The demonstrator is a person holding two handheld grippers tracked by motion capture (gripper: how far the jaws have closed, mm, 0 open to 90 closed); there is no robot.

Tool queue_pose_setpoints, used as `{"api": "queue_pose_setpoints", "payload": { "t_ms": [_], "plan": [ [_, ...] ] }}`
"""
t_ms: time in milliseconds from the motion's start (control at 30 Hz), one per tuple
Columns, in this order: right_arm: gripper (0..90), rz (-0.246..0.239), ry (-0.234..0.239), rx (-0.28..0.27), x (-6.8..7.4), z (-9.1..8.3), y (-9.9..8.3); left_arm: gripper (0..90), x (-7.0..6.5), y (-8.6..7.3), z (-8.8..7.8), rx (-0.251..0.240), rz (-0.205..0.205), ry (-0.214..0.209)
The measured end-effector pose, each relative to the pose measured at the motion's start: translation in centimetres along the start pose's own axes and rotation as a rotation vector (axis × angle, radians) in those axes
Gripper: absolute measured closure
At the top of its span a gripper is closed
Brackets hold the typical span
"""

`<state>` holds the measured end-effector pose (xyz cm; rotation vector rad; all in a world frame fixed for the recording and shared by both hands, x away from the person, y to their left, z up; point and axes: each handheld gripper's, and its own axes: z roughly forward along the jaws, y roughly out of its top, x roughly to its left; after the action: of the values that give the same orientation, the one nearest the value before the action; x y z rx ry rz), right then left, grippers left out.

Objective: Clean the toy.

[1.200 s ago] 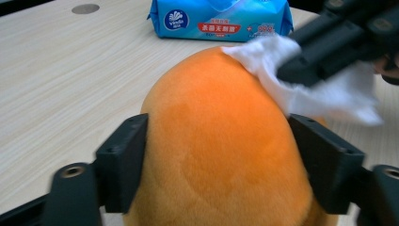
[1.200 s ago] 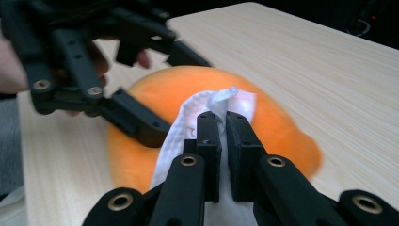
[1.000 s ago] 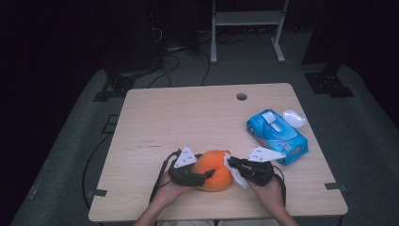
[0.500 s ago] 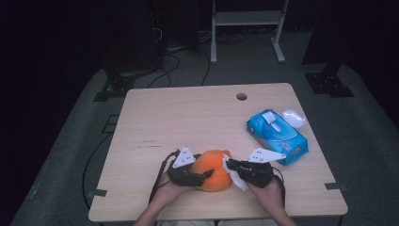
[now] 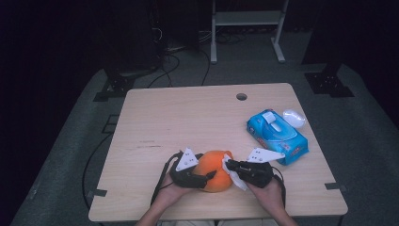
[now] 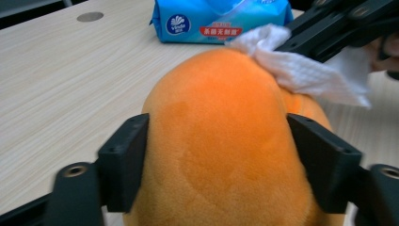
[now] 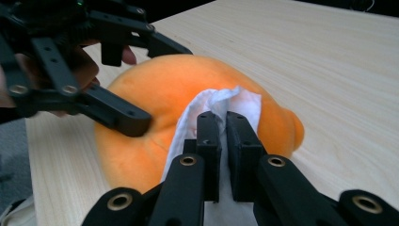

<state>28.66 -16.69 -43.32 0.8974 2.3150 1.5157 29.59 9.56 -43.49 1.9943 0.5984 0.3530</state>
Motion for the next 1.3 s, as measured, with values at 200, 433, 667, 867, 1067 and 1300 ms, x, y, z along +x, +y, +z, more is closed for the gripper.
{"api": "queue_pose_setpoints", "payload": {
  "t_ms": [200, 433, 667, 867, 1067, 1300],
  "plan": [
    [83.7, 0.003, -0.029, 0.014, -0.4, 0.0, -0.2, 9.6, 0.7, 0.0, -0.2, -0.001, -0.061, 0.004],
    [83.6, -0.062, -0.020, -0.016, 1.2, -0.1, 0.7, 31.7, -0.5, 0.6, -0.1, -0.007, 0.037, -0.005],
    [83.8, -0.126, -0.040, -0.005, 1.5, -0.2, 1.1, 23.5, -0.7, 0.7, -0.2, -0.014, 0.061, 0.007],
    [83.8, -0.024, -0.083, 0.007, -1.2, -0.4, 0.0, 7.1, 1.3, 0.1, -0.1, 0.012, -0.114, -0.019],
    [83.6, -0.020, -0.077, -0.007, -0.8, -0.4, 0.2, 28.3, 1.1, 0.0, -0.1, 0.015, -0.097, -0.044],
    [83.6, -0.130, -0.008, -0.060, 2.0, -0.8, 2.0, 35.6, -0.9, 0.7, -0.2, 0.015, 0.045, -0.012]
  ]
}}
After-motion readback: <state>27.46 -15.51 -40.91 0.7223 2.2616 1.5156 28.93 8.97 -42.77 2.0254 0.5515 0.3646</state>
